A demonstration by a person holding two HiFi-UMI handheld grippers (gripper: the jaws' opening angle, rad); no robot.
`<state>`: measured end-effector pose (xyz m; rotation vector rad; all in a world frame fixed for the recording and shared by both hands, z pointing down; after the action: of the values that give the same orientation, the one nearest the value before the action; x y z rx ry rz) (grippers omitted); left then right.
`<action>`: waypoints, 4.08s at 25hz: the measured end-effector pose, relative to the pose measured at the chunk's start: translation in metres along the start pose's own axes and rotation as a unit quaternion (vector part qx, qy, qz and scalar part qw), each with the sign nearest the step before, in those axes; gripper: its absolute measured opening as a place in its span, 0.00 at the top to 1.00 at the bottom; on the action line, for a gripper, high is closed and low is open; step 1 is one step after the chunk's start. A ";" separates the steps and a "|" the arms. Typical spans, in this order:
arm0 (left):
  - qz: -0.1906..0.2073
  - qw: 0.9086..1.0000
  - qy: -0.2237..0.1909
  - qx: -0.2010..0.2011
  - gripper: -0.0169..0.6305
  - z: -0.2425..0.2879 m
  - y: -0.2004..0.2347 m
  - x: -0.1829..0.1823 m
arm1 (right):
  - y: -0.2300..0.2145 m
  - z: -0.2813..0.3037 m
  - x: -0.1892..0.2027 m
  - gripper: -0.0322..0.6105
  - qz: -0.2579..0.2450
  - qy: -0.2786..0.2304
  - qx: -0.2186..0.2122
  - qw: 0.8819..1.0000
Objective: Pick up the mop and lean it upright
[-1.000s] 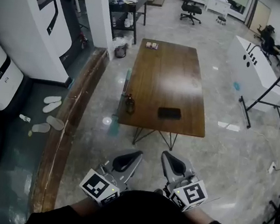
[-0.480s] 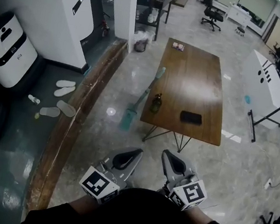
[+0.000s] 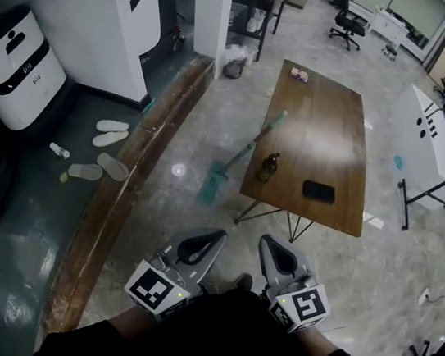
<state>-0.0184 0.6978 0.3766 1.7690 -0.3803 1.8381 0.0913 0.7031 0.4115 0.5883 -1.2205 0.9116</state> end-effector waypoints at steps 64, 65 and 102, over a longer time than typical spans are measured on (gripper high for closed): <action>-0.011 0.986 0.048 0.158 0.85 0.164 0.401 -0.069 | -0.224 0.340 0.032 0.65 0.320 0.109 0.289 0.896; -0.011 0.986 0.049 0.157 0.85 0.164 0.403 -0.068 | -0.229 0.343 0.040 0.63 0.326 0.117 0.294 0.891; 0.024 0.990 0.109 0.084 0.88 0.197 0.422 -0.074 | -0.314 0.418 0.121 0.78 0.321 0.167 0.289 0.886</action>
<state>-0.0969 0.2331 0.3942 1.6550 -0.1896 2.1252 0.1427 0.2332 0.6662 0.4564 -0.8129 1.8976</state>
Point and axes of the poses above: the fingertips, and each gripper's own axes: z forward along the fingers, y to its left, x out of its underside, the point moved 2 cm from there along -z, backward along the fingers, and after that the axes turned 8 degrees about y, right-handed, at the moved point
